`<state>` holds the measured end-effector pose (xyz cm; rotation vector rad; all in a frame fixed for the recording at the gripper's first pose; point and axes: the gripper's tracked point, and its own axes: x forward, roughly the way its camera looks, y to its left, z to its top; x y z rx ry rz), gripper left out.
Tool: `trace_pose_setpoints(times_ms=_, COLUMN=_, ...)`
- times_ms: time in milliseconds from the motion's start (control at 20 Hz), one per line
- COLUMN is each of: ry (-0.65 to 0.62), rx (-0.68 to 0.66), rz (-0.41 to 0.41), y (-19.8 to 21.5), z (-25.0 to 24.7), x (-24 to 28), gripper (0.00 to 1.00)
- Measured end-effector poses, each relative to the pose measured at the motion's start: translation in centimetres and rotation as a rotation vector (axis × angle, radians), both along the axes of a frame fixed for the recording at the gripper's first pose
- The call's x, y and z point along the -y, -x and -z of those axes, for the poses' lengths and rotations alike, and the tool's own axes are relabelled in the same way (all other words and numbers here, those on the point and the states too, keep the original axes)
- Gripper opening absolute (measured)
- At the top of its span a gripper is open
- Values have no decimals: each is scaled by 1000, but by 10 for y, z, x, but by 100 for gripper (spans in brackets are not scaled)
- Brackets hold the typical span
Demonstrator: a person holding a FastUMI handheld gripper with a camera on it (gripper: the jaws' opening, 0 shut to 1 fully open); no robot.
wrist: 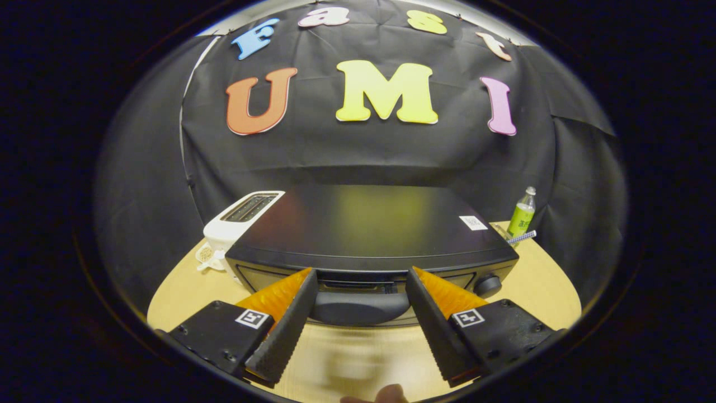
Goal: Open the toaster oven, put the food inside, and close the toaster oven door.
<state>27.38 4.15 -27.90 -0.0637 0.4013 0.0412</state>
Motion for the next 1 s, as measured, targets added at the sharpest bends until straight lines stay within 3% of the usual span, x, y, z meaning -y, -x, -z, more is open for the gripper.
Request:
trace_pose_setpoints(times_ms=100, ry=-4, rx=3, rz=3, y=4, z=1, x=0, gripper=100)
trace_pose_setpoints(times_ms=450, ry=9, rx=-57, rz=-14, y=83, z=47, x=5, gripper=100)
trace_pose_setpoints(times_ms=750, ry=11, rx=-207, rz=-54, y=118, z=102, x=14, gripper=100)
trace_pose_setpoints(times_ms=1000, ry=0, rx=-198, rz=-75, y=139, z=72, x=29, gripper=100)
